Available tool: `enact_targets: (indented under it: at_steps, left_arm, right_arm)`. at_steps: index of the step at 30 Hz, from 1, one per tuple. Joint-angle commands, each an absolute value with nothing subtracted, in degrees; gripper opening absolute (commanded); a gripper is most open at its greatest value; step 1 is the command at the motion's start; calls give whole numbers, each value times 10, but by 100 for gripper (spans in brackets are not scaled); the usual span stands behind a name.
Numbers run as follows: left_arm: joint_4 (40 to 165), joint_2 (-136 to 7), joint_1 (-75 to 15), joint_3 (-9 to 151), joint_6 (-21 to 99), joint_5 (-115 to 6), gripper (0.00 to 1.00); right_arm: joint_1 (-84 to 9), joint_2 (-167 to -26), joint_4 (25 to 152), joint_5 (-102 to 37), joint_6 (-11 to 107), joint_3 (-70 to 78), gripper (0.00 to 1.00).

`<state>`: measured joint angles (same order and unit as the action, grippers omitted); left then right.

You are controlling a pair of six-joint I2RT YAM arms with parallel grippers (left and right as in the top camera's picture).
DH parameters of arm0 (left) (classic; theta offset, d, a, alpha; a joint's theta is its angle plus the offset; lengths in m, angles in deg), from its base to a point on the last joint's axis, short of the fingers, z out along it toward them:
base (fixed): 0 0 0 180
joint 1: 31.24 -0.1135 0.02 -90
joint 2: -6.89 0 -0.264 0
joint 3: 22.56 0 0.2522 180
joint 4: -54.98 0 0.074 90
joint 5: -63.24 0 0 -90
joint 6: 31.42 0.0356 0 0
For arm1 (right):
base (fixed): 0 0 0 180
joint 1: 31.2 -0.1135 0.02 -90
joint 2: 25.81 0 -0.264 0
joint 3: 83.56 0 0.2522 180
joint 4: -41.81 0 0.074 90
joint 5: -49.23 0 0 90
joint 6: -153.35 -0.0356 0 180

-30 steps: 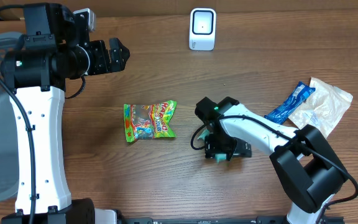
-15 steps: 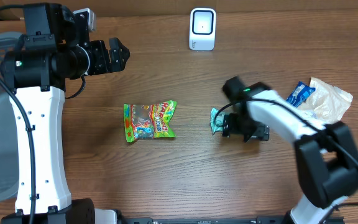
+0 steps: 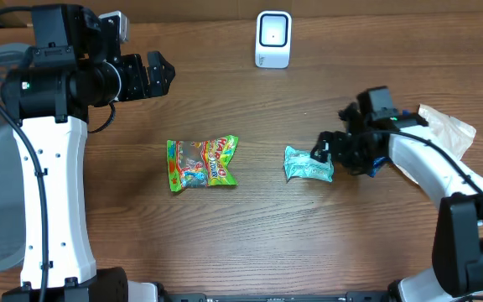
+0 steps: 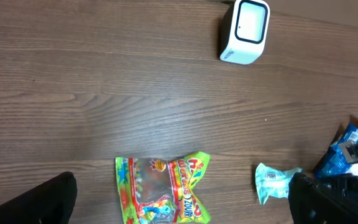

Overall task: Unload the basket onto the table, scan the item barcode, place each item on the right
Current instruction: 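Slide the mint-green packet right and lift it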

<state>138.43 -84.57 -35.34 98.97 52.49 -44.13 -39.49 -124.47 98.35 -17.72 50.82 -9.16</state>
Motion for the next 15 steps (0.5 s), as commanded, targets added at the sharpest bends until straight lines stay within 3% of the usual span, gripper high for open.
enact_targets:
  at_steps: [1,8,12,15]
  left_arm:
    - [1384,-847,-350,989,517,-441,100]
    - [1384,-847,-350,989,517,-441,100]
    - [1384,-847,-350,989,517,-441,100]
    - [1384,-847,-350,989,517,-441,100]
  right_arm:
    - [-359,-1243,926,-78,530,-134,90]
    - [-361,-1261,830,-44,516,-195,85]
    - [-361,-1305,802,-3,512,-197,77]
    - [-361,-1318,795,4,512,-197,63]
